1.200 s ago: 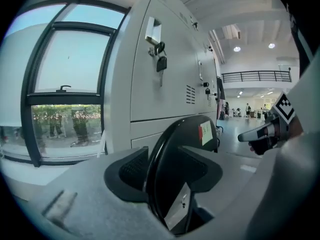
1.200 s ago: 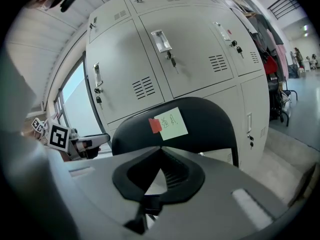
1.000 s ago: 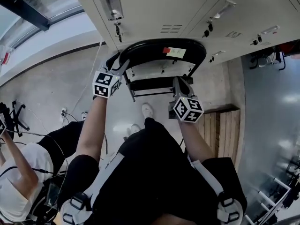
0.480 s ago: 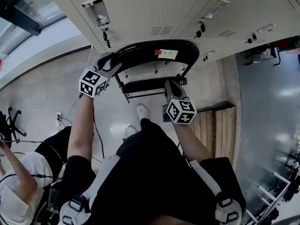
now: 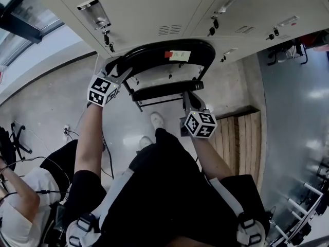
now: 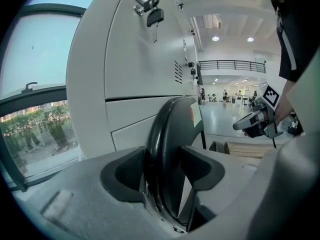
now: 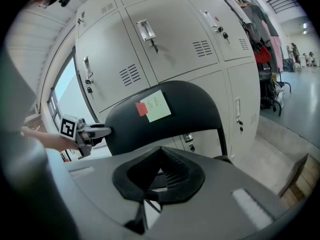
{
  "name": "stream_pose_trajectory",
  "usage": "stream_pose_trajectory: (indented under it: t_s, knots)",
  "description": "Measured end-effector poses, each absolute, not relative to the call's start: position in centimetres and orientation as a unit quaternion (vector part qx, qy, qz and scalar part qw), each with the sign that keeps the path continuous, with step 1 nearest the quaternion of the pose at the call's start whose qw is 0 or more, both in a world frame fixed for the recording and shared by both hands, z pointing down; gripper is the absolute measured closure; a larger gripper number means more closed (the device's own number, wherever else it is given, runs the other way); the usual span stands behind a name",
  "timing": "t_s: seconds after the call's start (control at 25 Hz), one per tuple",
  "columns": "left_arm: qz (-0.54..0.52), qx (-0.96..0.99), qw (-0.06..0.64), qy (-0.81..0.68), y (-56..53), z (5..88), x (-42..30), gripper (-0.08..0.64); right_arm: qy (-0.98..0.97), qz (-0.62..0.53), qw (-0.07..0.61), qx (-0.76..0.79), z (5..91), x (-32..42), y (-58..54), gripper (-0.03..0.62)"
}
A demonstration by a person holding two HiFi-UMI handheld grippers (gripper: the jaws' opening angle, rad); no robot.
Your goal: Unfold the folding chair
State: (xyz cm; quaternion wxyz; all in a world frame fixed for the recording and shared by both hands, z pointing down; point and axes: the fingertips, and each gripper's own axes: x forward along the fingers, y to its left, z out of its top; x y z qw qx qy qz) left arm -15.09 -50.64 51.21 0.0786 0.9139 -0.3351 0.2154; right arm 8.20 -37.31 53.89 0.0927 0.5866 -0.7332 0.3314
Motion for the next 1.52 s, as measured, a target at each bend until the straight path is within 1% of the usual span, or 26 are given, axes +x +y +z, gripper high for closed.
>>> stream_pose_trajectory:
  t_s: [0.16, 0.2, 0.24, 0.36, 0.4, 0.48, 0.68, 0.84, 1.12, 1.36, 1.44, 1.52]
  knots:
    - [0.213, 0.912, 0.066, -0.345, -50.3, 51.1, -15.1, 0.33, -0.696, 0.41, 0.089, 0.583, 57.7, 7.4, -35.4, 0.586]
    - [0.21, 0.913, 0.06, -0.345, -50.3, 50.9, -15.1, 0.33, -0.685, 0.433, 0.083, 0.58, 58.8, 7.0, -35.1, 0.545]
    - [0.206, 0.914, 0.054, -0.345, -50.2, 50.7, -15.0, 0.331, -0.672, 0.458, 0.073, 0.578, 59.9, 6.5, -34.9, 0.462]
    - [0.196, 0.916, 0.04, -0.348, -49.3, 50.2, -14.8, 0.333, -0.607, 0.55, 0.025, 0.574, 63.6, 5.2, -34.4, 0.389]
    - [0.194, 0.916, 0.039, -0.348, -48.8, 50.2, -14.8, 0.333, -0.583, 0.576, 0.006, 0.573, 64.6, 4.7, -34.3, 0.369]
    - [0.192, 0.918, 0.036, -0.346, -47.8, 50.0, -14.8, 0.333, -0.552, 0.605, -0.02, 0.573, 65.9, 3.9, -34.4, 0.351]
    - [0.188, 0.918, 0.024, -0.347, -46.1, 49.6, -14.7, 0.333, -0.501, 0.634, -0.026, 0.589, 68.0, 3.6, -34.5, 0.314]
    - [0.188, 0.919, 0.022, -0.346, -44.5, 49.3, -14.5, 0.333, -0.484, 0.634, -0.019, 0.602, 68.9, 3.9, -34.0, 0.314]
    - [0.188, 0.921, 0.025, -0.34, -41.9, 49.0, -14.1, 0.333, -0.457, 0.654, -0.032, 0.602, 70.1, 2.3, -33.4, 0.321]
    - [0.179, 0.925, 0.023, -0.334, -40.1, 48.8, -13.7, 0.333, -0.437, 0.658, -0.042, 0.612, 71.2, 2.4, -32.7, 0.376]
    - [0.175, 0.926, 0.023, -0.335, -40.2, 49.0, -13.8, 0.33, -0.439, 0.658, -0.045, 0.61, 71.2, 2.3, -32.6, 0.383]
    - [0.161, 0.927, 0.04, -0.335, -40.4, 49.3, -13.8, 0.328, -0.44, 0.66, -0.049, 0.607, 71.2, 2.3, -32.3, 0.39]
